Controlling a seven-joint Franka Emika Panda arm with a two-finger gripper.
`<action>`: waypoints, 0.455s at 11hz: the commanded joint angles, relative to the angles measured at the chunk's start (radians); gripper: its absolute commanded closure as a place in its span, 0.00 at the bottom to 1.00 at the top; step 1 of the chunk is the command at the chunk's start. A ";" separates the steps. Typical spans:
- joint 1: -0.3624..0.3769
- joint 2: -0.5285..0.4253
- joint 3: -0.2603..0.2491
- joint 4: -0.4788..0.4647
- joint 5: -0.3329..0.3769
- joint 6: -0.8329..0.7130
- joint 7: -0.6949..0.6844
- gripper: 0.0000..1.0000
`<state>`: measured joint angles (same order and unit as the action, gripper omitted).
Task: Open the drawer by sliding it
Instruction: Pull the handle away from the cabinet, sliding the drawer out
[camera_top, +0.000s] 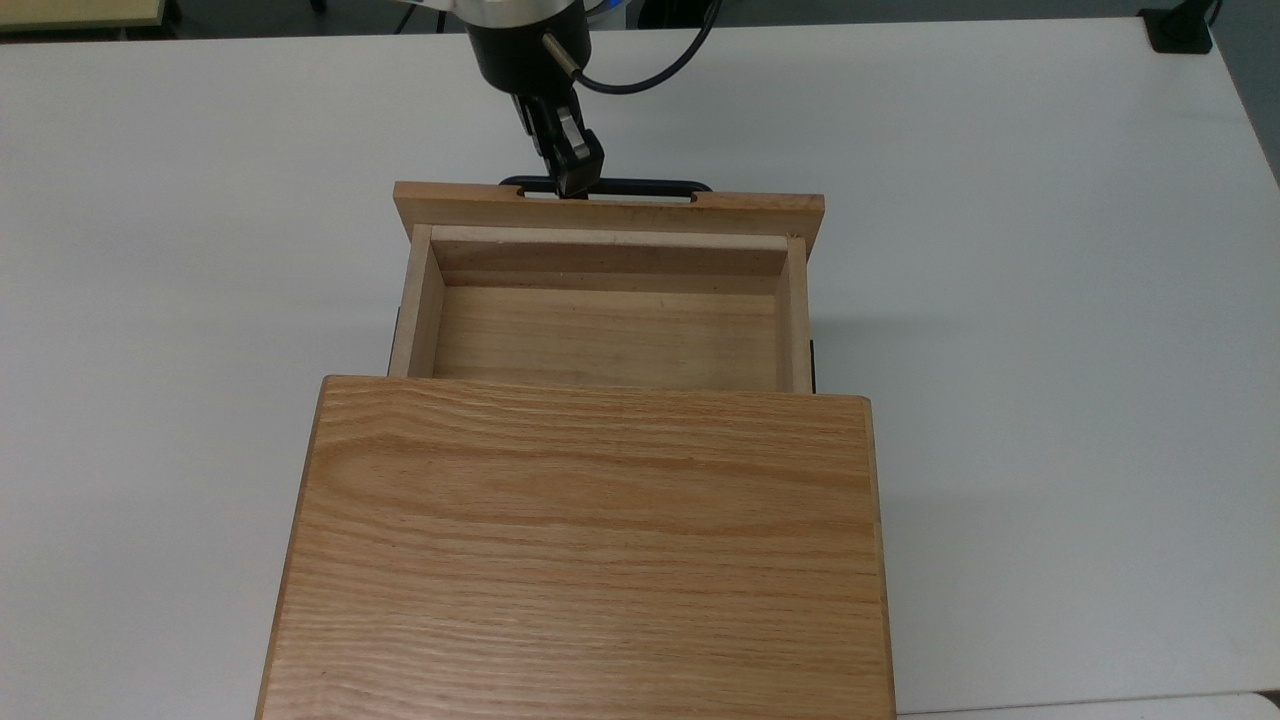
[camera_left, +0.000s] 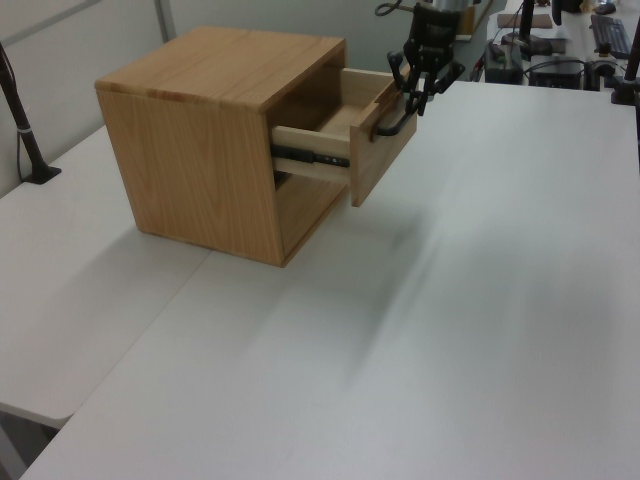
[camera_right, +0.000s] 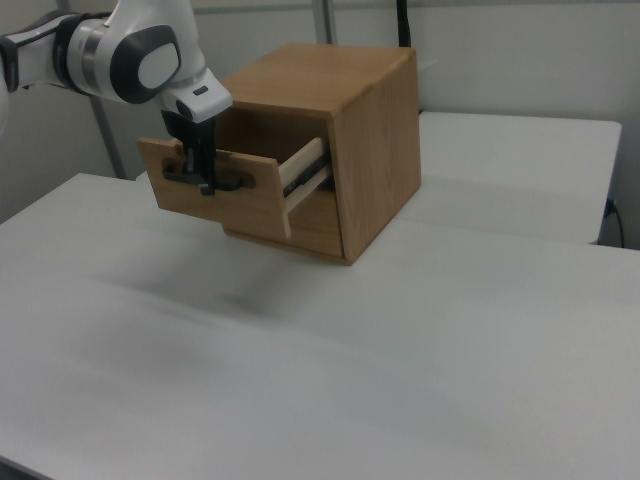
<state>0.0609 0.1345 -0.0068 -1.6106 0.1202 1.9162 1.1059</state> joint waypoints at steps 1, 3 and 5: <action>-0.009 -0.074 0.060 -0.092 -0.014 -0.063 -0.075 0.81; -0.016 -0.114 0.060 -0.135 -0.014 -0.066 -0.077 0.80; -0.026 -0.139 0.074 -0.164 -0.014 -0.065 -0.078 0.80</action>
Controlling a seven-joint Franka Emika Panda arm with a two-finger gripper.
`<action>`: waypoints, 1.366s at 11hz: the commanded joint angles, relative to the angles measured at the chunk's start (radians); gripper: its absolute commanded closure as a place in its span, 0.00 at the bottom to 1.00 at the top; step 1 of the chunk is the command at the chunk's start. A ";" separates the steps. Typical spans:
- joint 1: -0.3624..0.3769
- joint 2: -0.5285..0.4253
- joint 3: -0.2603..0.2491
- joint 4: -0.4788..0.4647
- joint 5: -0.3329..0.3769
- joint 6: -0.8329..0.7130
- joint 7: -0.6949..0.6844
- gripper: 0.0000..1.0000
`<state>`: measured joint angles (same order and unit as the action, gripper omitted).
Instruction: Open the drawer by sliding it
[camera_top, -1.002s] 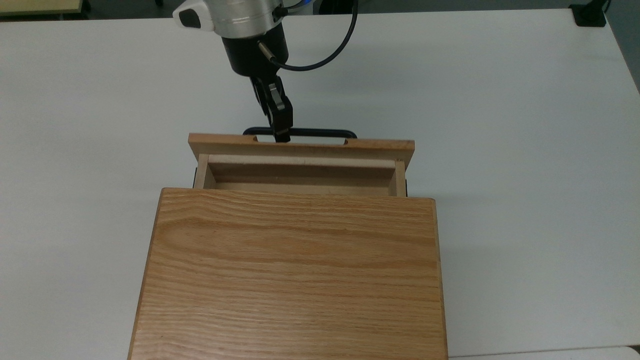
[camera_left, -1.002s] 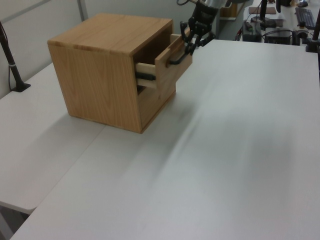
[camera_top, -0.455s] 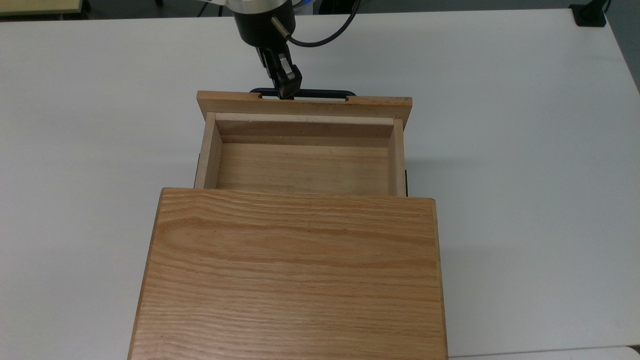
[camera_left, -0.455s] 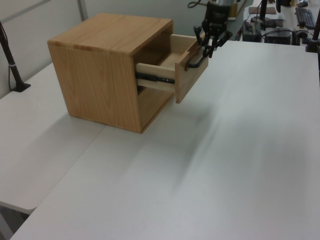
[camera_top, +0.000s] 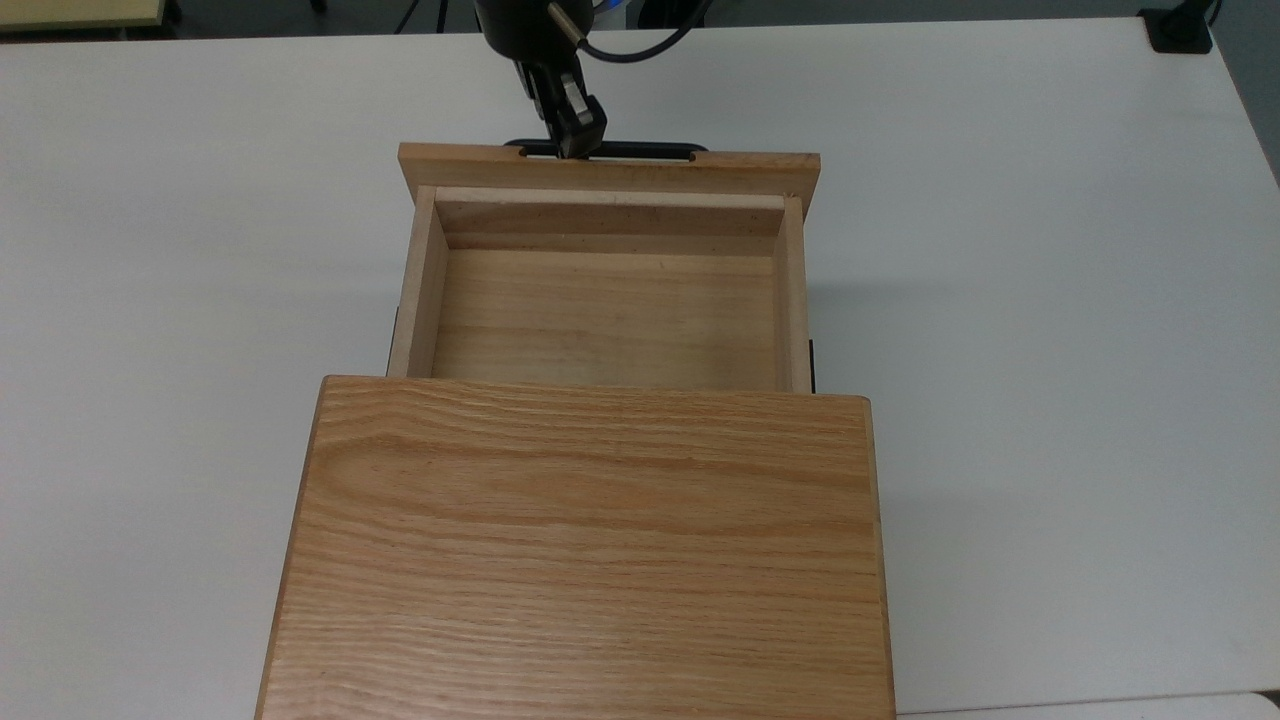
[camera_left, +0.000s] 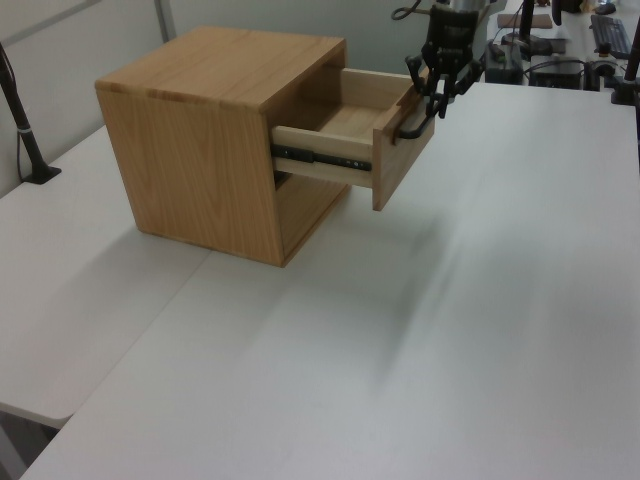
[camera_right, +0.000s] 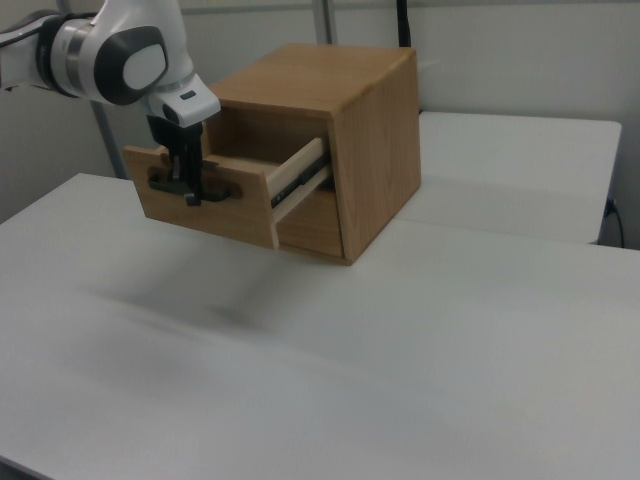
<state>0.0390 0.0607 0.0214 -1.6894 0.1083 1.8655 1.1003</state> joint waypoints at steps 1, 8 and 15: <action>-0.017 -0.074 0.063 -0.099 -0.002 -0.014 -0.073 0.79; -0.042 -0.108 0.068 -0.102 -0.001 -0.022 -0.066 0.00; -0.050 -0.188 0.049 -0.026 -0.002 -0.167 -0.443 0.00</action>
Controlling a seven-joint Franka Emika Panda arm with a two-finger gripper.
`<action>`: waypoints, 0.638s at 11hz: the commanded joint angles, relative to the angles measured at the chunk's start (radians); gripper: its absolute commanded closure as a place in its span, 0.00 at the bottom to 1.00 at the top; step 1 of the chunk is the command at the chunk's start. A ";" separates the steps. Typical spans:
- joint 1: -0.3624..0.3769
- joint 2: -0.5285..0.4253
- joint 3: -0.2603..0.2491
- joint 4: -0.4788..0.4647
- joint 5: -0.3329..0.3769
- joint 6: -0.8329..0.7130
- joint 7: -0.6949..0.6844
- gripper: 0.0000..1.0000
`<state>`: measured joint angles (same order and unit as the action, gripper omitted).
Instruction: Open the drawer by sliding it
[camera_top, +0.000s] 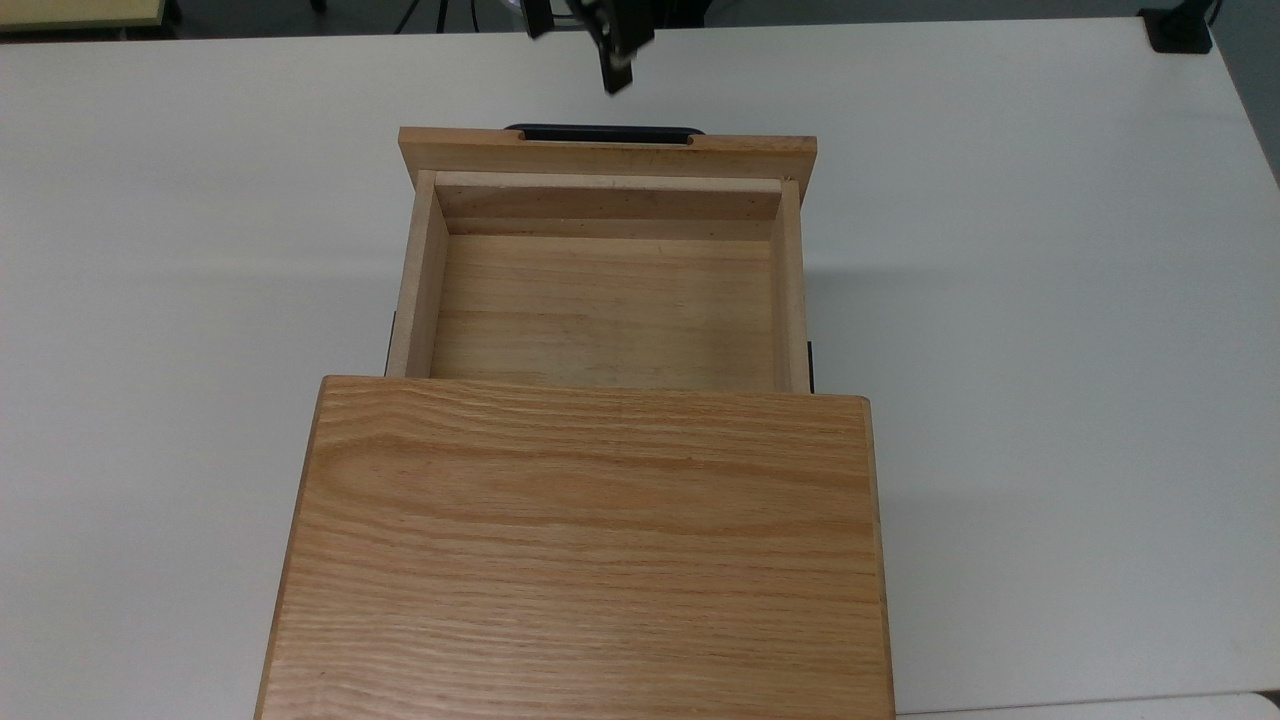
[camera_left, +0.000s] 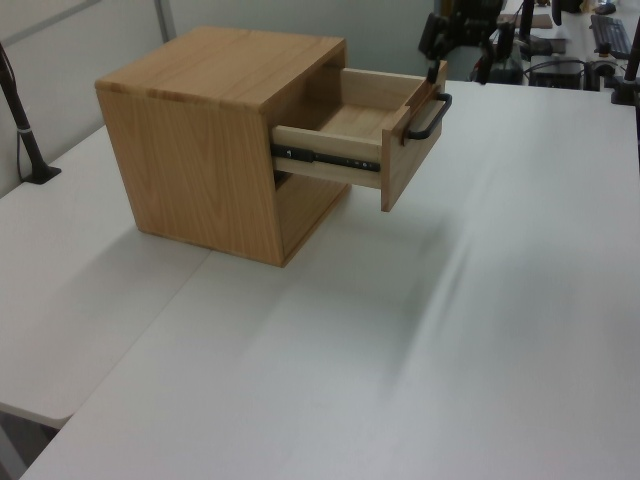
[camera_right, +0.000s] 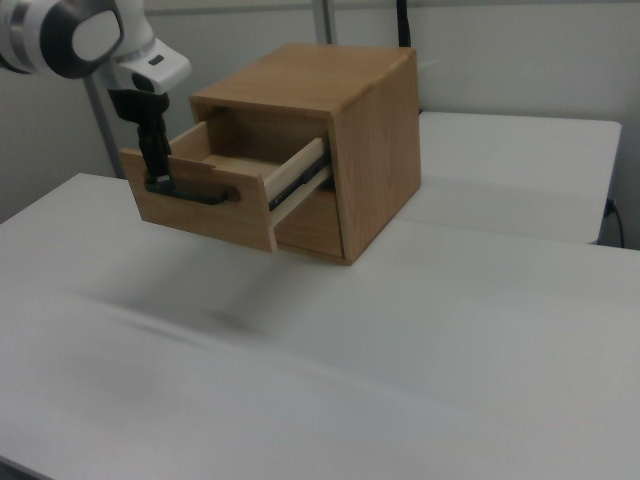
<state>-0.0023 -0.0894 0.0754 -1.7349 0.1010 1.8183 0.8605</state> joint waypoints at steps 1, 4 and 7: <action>-0.004 -0.038 -0.003 0.020 -0.004 -0.146 -0.284 0.00; -0.007 -0.021 -0.002 0.018 -0.116 -0.145 -0.618 0.00; -0.009 0.023 -0.038 0.067 -0.173 -0.139 -0.848 0.00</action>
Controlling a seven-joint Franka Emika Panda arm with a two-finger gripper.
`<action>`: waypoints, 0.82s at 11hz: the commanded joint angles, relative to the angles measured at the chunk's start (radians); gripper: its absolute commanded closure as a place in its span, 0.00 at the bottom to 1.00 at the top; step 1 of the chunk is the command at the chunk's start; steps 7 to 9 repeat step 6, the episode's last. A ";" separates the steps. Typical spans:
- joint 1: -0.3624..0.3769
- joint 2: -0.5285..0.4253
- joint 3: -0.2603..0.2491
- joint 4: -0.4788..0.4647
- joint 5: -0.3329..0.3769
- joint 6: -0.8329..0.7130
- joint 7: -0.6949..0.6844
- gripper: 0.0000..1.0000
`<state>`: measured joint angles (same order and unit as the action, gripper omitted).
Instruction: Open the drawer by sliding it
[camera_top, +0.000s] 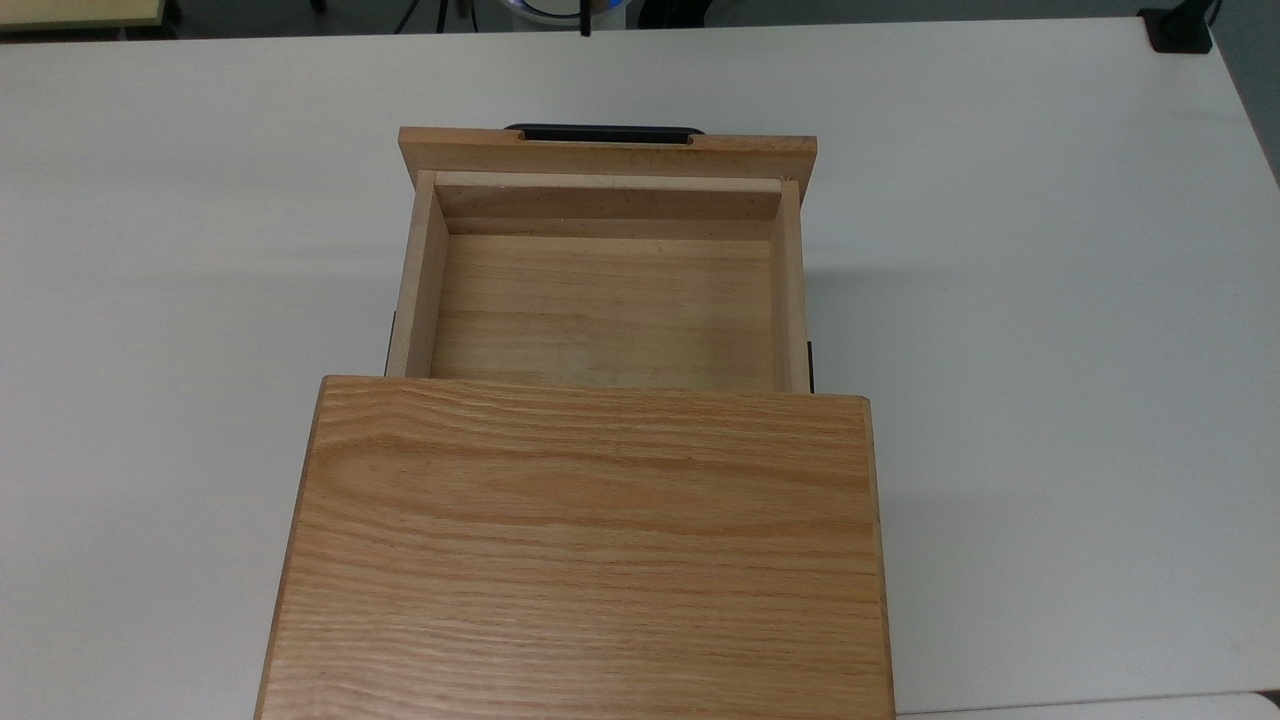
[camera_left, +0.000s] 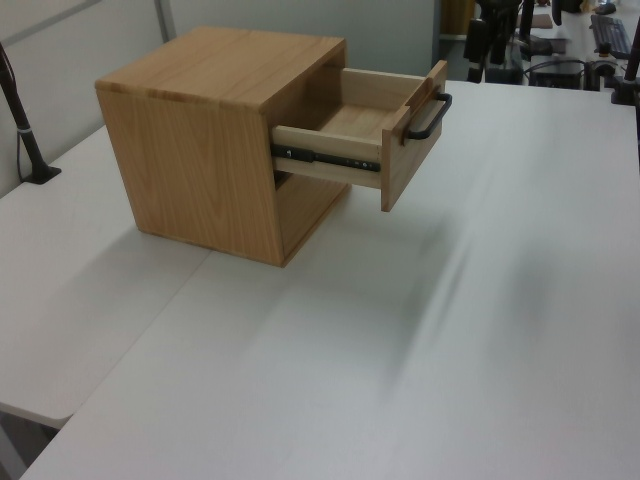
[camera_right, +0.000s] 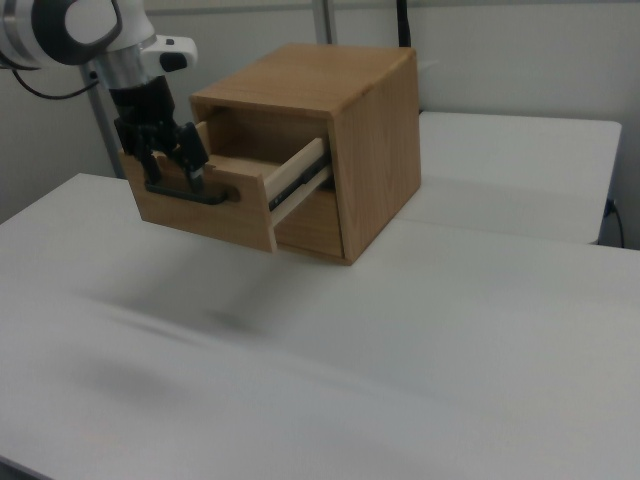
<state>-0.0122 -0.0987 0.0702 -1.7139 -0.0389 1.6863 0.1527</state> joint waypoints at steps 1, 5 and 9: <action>0.006 0.036 -0.047 0.063 -0.033 -0.007 -0.140 0.00; 0.018 0.037 -0.047 0.063 -0.035 -0.013 -0.139 0.00; 0.018 0.039 -0.047 0.063 -0.035 -0.013 -0.140 0.00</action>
